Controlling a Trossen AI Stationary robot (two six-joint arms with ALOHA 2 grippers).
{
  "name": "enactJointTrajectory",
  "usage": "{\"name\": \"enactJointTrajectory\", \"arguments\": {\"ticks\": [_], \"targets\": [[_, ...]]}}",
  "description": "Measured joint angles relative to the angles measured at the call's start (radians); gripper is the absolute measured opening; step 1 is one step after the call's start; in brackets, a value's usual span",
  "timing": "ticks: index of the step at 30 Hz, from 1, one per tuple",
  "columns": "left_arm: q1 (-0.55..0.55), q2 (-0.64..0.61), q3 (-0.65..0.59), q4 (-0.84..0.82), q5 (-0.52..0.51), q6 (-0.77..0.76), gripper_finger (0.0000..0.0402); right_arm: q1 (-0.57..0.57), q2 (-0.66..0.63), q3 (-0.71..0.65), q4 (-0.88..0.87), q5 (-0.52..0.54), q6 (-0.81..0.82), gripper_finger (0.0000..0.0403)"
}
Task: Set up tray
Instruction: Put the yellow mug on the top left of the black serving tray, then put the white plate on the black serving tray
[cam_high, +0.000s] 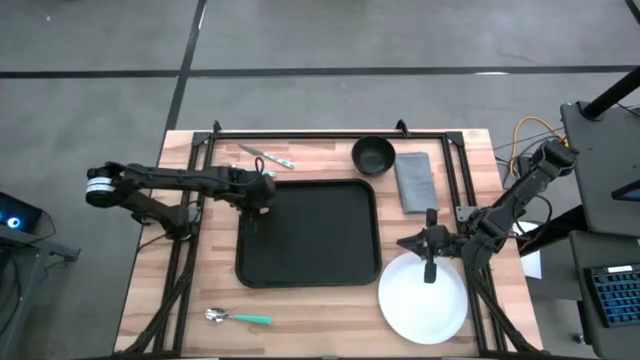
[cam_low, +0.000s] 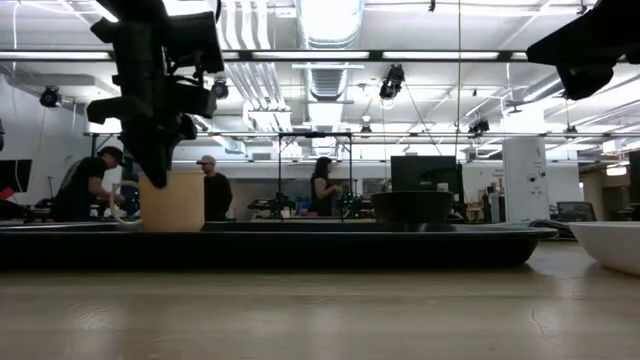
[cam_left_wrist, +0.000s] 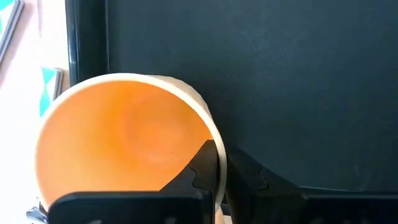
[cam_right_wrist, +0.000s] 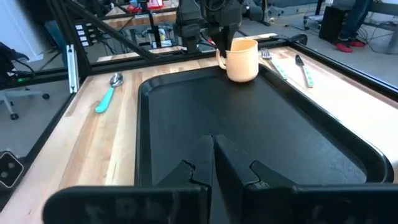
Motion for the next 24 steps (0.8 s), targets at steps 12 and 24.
{"name": "enactJointTrajectory", "arguments": {"ticks": [12, 24], "targets": [[0.007, -0.024, 0.075, -0.054, -0.004, 0.005, 0.0046, 0.000, 0.002, 0.000, -0.001, -0.003, -0.006, 0.0008], [0.004, -0.098, 0.306, -0.190, 0.049, -0.049, 0.0101, 0.001, -0.054, 0.049, -0.011, -0.002, -0.099, 0.0009]]}}
